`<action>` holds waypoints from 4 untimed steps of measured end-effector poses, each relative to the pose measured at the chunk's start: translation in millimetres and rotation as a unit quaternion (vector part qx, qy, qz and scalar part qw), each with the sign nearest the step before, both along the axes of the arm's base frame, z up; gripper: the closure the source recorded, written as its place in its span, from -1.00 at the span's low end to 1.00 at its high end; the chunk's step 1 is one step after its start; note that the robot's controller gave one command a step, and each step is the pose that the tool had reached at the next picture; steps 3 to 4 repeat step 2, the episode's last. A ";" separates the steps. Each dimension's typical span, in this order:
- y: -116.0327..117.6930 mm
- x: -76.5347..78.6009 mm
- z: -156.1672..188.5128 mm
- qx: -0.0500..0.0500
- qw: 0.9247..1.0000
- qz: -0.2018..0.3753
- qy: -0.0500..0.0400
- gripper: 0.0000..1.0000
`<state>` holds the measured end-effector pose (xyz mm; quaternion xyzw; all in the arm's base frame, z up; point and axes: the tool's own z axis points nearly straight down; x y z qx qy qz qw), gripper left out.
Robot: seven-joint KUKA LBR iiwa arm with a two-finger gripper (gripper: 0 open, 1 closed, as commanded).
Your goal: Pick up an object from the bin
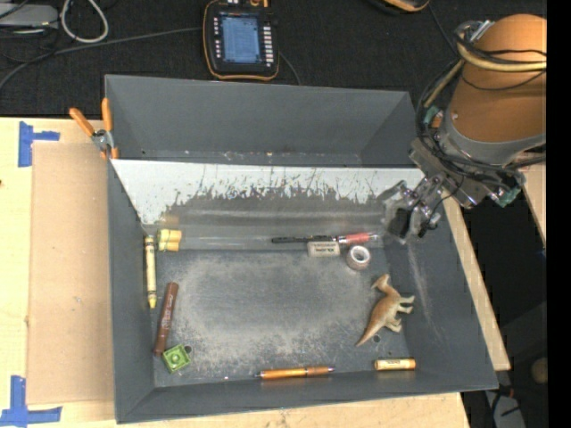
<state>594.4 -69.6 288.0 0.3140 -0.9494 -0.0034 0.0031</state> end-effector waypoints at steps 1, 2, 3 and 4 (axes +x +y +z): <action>12.3 21.7 -89.2 0.002 0.998 0.069 0.002 1.00; 39.9 25.2 -20.5 0.000 0.998 0.055 -0.006 1.00; 39.9 25.2 -20.5 0.000 0.998 0.055 -0.006 1.00; 39.9 25.2 -20.5 0.000 0.998 0.055 -0.006 1.00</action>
Offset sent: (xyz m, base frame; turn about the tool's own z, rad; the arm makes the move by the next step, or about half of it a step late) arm 0.0256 0.0437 -0.0110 -0.1057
